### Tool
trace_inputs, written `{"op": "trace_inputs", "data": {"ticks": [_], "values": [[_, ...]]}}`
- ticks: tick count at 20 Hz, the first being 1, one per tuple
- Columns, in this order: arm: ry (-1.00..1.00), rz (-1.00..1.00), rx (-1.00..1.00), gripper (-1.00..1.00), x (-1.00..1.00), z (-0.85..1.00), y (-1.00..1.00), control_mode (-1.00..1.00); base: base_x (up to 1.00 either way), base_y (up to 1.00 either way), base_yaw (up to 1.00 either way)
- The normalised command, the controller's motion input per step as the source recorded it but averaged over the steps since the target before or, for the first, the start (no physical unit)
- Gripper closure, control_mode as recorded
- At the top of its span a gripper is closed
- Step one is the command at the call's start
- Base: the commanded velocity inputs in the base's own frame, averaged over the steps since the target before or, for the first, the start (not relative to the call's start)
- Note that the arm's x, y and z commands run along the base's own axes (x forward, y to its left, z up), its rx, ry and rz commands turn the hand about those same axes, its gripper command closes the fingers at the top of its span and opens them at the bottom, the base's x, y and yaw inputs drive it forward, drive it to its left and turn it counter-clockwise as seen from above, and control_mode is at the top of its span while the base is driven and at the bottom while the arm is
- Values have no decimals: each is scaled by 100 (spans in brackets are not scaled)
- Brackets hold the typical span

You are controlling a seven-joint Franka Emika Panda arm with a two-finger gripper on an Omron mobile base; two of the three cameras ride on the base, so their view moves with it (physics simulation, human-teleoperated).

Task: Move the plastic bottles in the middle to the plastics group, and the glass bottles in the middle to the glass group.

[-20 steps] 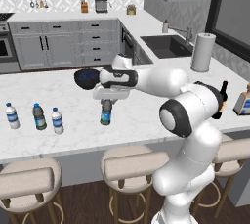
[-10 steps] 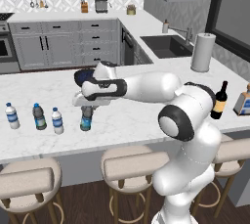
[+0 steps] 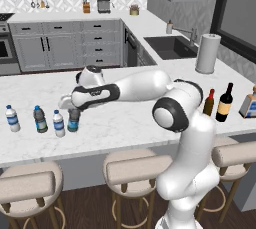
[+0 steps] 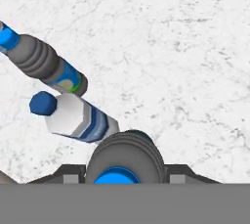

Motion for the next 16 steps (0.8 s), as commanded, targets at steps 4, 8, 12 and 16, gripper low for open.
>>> {"op": "trace_inputs", "data": {"ticks": [4,8,12,16], "values": [[0,0,-4,100,30,-2,2,-100,0,0,0],[0,0,-6,100,25,0,0,-100,0,0,0],[0,0,-5,100,17,-13,1,-100,0,0,0],[0,3,-6,100,1,-35,1,-100,0,0,0]]}}
